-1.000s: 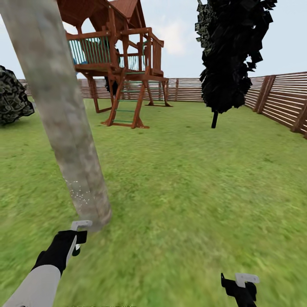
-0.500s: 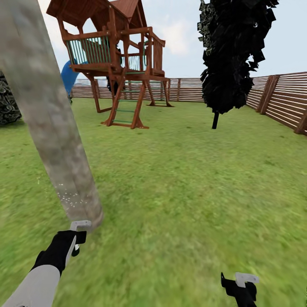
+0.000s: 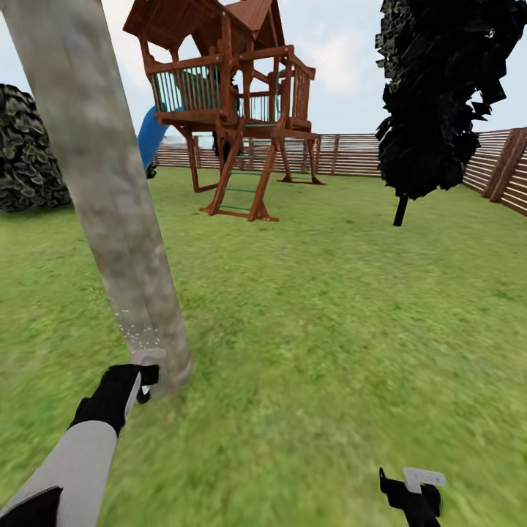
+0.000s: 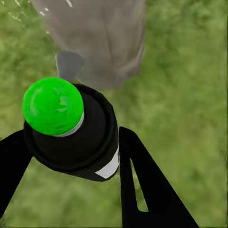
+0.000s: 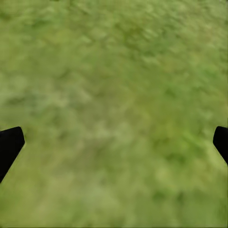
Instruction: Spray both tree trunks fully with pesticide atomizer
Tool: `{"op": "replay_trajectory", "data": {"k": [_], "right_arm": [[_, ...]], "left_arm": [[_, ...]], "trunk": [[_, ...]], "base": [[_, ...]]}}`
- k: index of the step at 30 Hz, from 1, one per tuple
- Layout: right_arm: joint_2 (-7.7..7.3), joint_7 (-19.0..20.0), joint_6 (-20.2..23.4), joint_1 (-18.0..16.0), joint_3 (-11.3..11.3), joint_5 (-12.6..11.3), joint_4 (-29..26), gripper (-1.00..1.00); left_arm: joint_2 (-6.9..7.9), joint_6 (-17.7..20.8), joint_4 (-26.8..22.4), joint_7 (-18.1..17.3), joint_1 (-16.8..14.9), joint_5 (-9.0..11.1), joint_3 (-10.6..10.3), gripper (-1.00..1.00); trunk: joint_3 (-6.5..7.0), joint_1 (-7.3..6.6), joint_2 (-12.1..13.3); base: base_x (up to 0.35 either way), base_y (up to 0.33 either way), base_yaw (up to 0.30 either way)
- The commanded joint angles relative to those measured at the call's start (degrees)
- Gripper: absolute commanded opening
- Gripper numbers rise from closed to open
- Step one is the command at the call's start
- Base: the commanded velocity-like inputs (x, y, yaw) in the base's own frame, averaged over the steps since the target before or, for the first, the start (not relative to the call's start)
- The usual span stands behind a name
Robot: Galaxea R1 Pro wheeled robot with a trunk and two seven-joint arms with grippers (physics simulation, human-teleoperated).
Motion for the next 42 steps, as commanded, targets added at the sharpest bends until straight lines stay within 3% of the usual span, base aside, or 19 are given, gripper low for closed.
{"op": "replay_trajectory", "data": {"k": [1, 3, 6, 9, 12, 18, 24, 32, 42], "right_arm": [[-0.03, -0.3, -0.1, 0.0, 0.5, -0.3, 0.0, 1.00], [-0.02, -0.3, -0.1, 0.0, 0.5, -0.3, 0.0, 1.00], [0.01, -0.3, -0.1, 0.0, 0.5, -0.3, 0.0, 1.00], [-0.02, -0.3, -0.1, 0.0, 0.5, -0.3, 0.0, 1.00], [-0.19, -0.3, -0.1, 0.0, 0.5, -0.3, 0.1, 1.00], [-0.51, -0.4, -0.1, 0.0, 0.5, -0.3, 0.0, 1.00], [-0.50, -0.4, -0.1, 0.0, 0.5, -0.3, 0.0, 1.00], [-0.50, -0.3, -0.1, 0.0, 0.5, -0.3, 0.0, 1.00], [-0.57, -0.3, -0.1, 0.0, 0.5, -0.3, 0.0, 1.00]], "left_arm": [[-0.04, 0.4, 0.0, -0.3, -1.0, -0.6, 0.2, -1.00], [-0.01, 3.0, 0.0, -0.4, -4.0, -0.6, 0.1, -1.00], [0.50, 3.8, -0.3, -0.6, -5.7, -0.6, 0.0, -1.00], [0.89, 8.0, -4.6, -0.9, -7.7, -0.5, 0.1, -1.00], [0.77, 9.8, -7.3, -1.0, -9.0, -0.6, 0.0, -1.00], [0.17, 9.9, -7.7, -1.0, -8.3, -0.7, -0.3, -1.00], [0.88, 9.8, -7.6, -0.7, -8.0, -1.2, -0.3, -1.00], [0.68, 9.7, -7.2, -0.4, -7.9, -1.3, -0.4, -1.00], [0.49, 9.7, -6.9, -0.4, -6.3, -1.4, -0.5, -1.00]], "trunk": [[-0.07, -0.01, 0.0], [-0.07, -0.01, 0.0], [-0.07, -0.01, 0.0], [-0.07, -0.01, 0.0], [-0.07, -0.01, 0.0], [-0.07, -0.01, 0.0], [-0.07, -0.01, 0.0], [-0.07, -0.01, 0.0], [-0.07, -0.01, 0.0]], "base": [[0.000, 0.000, 0.278], [0.000, 0.000, 0.278], [0.000, 0.000, 0.278], [0.000, 0.000, 0.099], [0.000, 0.000, 0.010], [0.061, -0.038, 0.000], [0.235, -0.165, 0.094], [0.066, -0.258, 0.256], [0.117, -0.267, 0.010]]}}
